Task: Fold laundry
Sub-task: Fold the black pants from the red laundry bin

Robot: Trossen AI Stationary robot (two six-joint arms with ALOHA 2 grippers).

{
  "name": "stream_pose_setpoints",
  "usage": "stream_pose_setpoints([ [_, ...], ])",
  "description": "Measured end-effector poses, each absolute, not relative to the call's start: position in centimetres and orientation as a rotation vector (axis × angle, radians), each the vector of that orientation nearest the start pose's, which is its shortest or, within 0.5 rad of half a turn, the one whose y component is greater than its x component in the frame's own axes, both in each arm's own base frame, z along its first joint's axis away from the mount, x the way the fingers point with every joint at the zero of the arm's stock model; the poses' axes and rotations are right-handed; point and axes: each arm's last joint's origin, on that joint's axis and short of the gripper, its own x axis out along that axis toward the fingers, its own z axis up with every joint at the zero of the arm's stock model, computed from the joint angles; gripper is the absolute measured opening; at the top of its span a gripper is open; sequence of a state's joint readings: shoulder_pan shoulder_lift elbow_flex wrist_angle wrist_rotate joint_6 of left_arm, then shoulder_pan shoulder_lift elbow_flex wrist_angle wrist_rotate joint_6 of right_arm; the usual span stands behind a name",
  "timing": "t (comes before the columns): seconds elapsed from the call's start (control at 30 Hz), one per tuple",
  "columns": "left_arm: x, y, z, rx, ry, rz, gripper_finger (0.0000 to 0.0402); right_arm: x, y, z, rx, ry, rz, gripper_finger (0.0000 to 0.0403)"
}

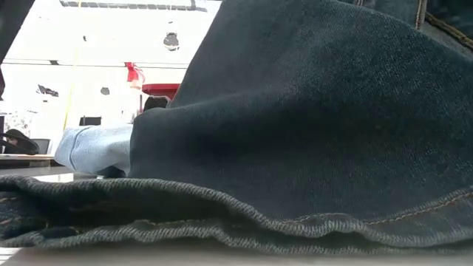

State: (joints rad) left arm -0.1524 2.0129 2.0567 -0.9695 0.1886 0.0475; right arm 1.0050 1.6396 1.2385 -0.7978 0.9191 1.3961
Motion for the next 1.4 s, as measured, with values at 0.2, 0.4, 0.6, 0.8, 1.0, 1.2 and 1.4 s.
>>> stream_pose_setpoints([
  [0.2,42.6,-7.2,33.5,0.019,0.933,-0.352,0.0,19.0,25.5,24.5,0.287,0.551,-0.375,0.0132],
  [0.4,42.5,-7.7,33.5,-0.012,0.939,-0.407,0.0,19.6,24.9,25.2,0.172,0.54,-0.374,0.0132],
  [0.6,42.4,-8.1,33.5,-0.006,0.941,-0.423,0.0,20.9,24.8,27.2,0.042,0.548,-0.333,0.0129],
  [0.8,42.4,-8.0,33.5,-0.01,0.94,-0.434,0.0,21.6,24.7,27.8,-0.155,0.572,-0.274,0.0115],
  [1.0,42.2,-7.9,33.4,-0.021,0.968,-0.455,0.0,21.1,25.1,27.8,-0.294,0.591,-0.209,0.0108],
  [1.2,42.0,-7.7,33.2,-0.03,0.991,-0.456,0.0,19.9,25.8,27.6,-0.518,0.649,-0.078,0.0109],
  [1.4,42.0,-7.7,33.2,-0.034,0.991,-0.453,0.0,20.9,25.4,27.6,-0.491,0.657,-0.078,0.011],
])
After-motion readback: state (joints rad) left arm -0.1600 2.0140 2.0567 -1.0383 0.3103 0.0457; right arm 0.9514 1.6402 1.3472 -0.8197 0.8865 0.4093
